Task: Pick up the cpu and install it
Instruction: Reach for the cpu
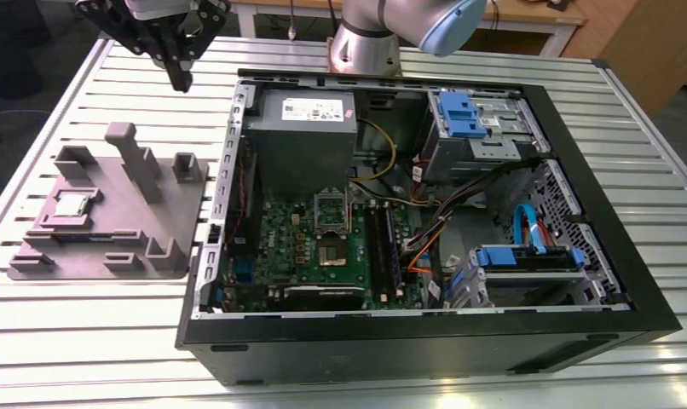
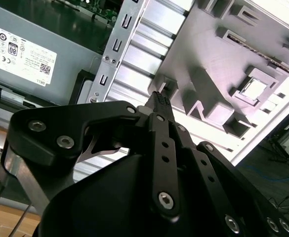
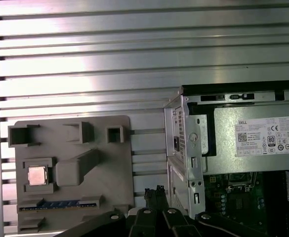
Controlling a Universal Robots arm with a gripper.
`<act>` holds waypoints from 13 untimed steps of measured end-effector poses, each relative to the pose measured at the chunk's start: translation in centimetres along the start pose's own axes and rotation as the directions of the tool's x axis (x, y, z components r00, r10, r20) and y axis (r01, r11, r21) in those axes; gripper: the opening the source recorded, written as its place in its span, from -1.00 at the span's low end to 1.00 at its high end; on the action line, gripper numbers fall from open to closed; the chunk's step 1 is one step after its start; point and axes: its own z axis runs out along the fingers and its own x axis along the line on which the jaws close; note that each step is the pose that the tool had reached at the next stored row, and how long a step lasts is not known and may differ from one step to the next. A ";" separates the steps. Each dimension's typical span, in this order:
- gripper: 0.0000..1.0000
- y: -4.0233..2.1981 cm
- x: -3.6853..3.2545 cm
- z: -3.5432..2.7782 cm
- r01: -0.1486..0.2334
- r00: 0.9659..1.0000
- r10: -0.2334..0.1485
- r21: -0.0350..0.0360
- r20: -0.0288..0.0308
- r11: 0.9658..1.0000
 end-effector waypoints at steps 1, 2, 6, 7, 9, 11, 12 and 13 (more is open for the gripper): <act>-0.80 0.00 0.02 0.00 0.000 1.000 0.000 0.000 0.000 1.000; -0.80 0.00 0.04 0.00 0.000 1.000 0.000 0.000 0.000 1.000; -0.80 -0.01 0.11 0.00 0.000 1.000 0.000 0.000 0.000 1.000; -0.80 -0.01 0.13 0.00 0.000 1.000 0.000 0.000 0.000 1.000; -0.80 -0.01 0.17 0.00 0.000 1.000 0.000 0.000 0.000 1.000; -0.80 -0.01 0.20 0.00 0.000 1.000 0.000 0.000 0.000 1.000; -0.80 -0.02 0.22 -0.01 0.000 1.000 0.000 0.000 0.000 1.000; -0.80 -0.02 0.23 -0.01 0.000 1.000 0.000 0.000 0.000 1.000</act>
